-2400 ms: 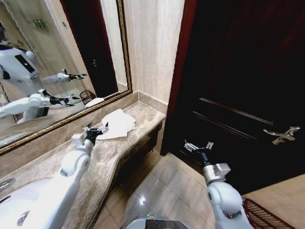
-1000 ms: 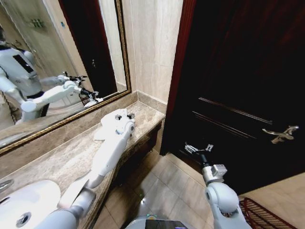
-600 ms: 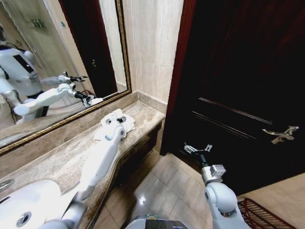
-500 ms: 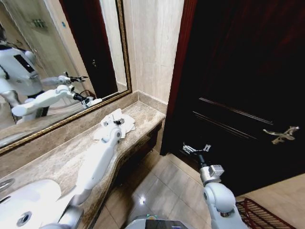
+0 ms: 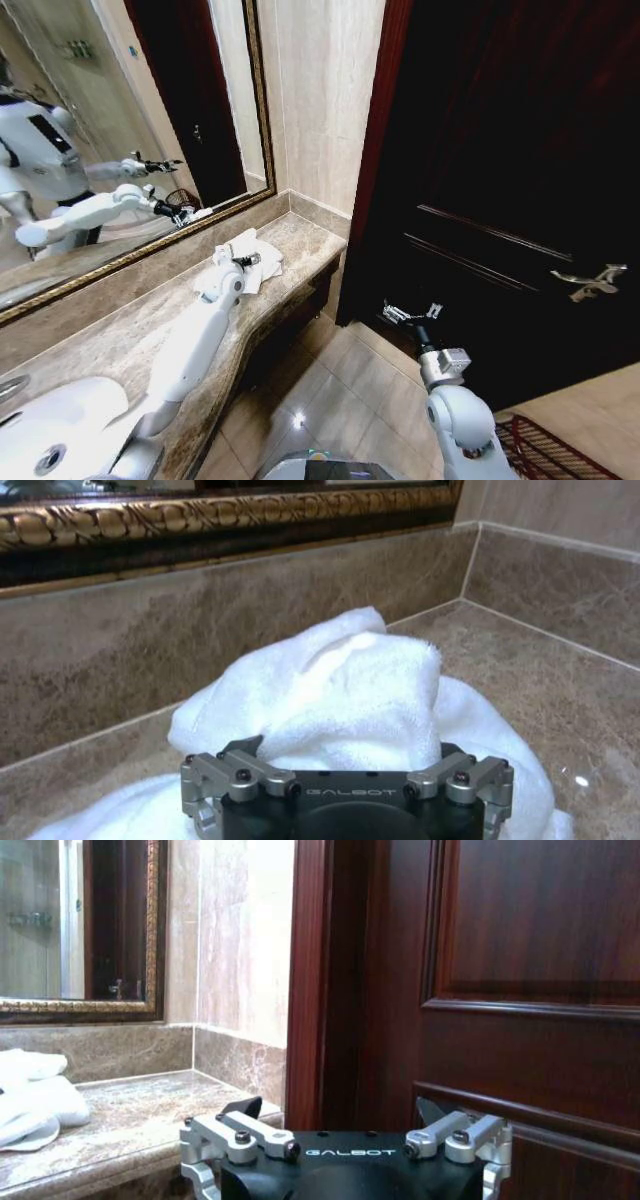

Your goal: Discard the used towel into the hamper.

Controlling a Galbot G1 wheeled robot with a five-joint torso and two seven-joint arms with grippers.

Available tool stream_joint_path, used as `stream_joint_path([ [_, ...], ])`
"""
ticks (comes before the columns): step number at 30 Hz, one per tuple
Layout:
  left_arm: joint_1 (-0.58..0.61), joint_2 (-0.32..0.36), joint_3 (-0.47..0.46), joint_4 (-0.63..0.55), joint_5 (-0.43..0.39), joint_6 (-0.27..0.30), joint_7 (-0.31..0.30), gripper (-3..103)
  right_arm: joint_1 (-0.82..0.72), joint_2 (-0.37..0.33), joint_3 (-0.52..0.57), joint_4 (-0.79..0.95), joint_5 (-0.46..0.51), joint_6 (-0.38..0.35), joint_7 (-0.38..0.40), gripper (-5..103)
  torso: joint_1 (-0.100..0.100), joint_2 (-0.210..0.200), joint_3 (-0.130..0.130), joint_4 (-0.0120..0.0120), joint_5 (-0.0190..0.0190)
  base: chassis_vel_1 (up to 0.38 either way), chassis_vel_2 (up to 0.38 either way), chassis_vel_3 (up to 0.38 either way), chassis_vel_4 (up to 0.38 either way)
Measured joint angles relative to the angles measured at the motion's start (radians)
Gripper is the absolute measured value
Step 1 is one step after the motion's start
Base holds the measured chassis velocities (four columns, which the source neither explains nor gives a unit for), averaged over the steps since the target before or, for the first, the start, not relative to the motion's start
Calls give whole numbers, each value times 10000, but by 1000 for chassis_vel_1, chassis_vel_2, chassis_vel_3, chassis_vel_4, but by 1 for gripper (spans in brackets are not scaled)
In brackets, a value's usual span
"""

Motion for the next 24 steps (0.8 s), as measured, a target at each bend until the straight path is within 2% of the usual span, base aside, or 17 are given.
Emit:
stream_joint_path([
  [13, 27, -96, 34, 153, 51, -45, 105, 101, -65, -47, 58, 77, 28, 64, 7, 100, 0, 0, 2, 1, 1, 0, 0, 0, 0],
  [15, 40, -93, 36, 138, 65, -67, 182, 94, -70, -47, 62, 77, 32, 95, 12, 100, 1, 0, 2, 1, 1, 0, 0, 0, 0],
  [16, 40, -93, 36, 138, 65, -67, 182, 94, -70, -47, 62, 77, 32, 95, 12, 100, 1, 0, 2, 1, 1, 0, 0, 0, 0],
  [18, 56, -99, 35, 119, 67, -82, 194, 84, -70, -45, 65, 77, 32, 134, 16, 100, 1, 0, 2, 1, 1, 0, 0, 0, 0],
  [20, 72, -102, 31, 101, 68, -92, 190, 84, -70, -45, 66, 77, 32, 142, 28, 100, 1, 0, 2, 1, 1, 0, 0, 0, 0],
  [21, 89, -101, 30, 88, 68, -105, 182, 73, -65, -45, 67, 77, 32, 144, 46, 100, 0, 0, 2, 1, 1, 0, 0, 0, 0],
  [24, 125, -84, 30, 77, 68, -140, 176, 68, -57, -48, 68, 77, 32, 147, 67, 100, 1, 0, 2, 1, 1, 0, 0, 0, 0],
])
